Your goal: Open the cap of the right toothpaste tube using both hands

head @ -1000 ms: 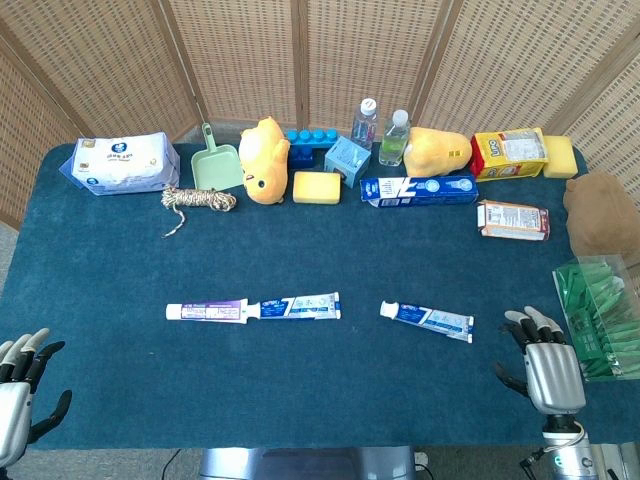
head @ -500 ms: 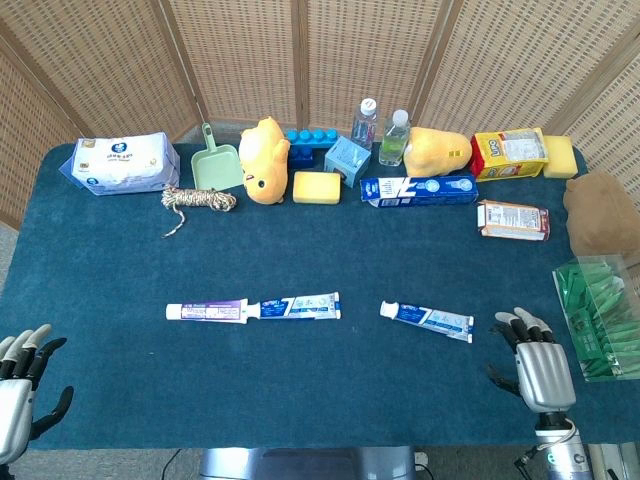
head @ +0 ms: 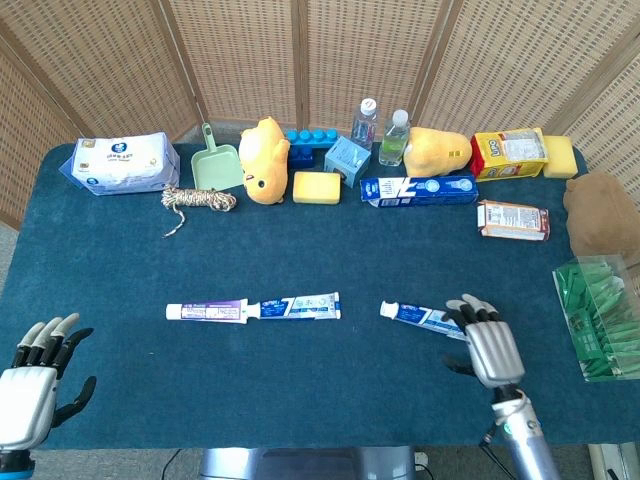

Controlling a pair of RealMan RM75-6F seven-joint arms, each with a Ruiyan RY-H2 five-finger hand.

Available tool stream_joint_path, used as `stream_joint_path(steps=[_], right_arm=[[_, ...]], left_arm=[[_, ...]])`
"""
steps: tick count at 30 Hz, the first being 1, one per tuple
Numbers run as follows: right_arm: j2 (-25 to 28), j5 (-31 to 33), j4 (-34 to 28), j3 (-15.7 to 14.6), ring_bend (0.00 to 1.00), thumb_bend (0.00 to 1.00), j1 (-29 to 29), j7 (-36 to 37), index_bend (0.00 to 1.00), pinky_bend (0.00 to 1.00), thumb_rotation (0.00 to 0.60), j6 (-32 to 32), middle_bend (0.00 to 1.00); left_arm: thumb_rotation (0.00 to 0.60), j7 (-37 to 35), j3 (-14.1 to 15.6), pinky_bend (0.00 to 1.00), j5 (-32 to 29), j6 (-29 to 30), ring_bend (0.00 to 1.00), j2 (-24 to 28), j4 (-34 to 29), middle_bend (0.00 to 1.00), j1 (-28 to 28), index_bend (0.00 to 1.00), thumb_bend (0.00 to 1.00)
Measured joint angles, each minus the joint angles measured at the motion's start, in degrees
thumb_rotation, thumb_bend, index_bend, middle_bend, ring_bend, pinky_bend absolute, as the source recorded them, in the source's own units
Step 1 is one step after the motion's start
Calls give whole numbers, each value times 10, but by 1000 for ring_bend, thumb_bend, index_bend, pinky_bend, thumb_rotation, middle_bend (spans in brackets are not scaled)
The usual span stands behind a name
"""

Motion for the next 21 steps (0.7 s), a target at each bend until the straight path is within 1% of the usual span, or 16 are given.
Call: stream_joint_path(steps=[4,9,15,21], right_arm=[[-20,23,4,19,152,123,25,-24,348,208,600,-23,281],[-47,57,16,33,152,114,49,-54,343,208,600,-46,275],[-72,81,44,39,152,113,71,-81,341,207,600,-65,265],[-86,91,75,40,152,114,88,-97,340,208,600,-73,265]], left_arm=[[600,7,-7,76,-9,-10,104,-3,-4,128,-9,190,314],[600,12,-11,75,-24,-25,104,-5,-8,124,-17,189,316],[600,13,-13,75,-39,-35,103,-8,-8,121,-24,189,314],[600,13,-12,75,-41,-33,103,-8,-7,120,-25,189,315]])
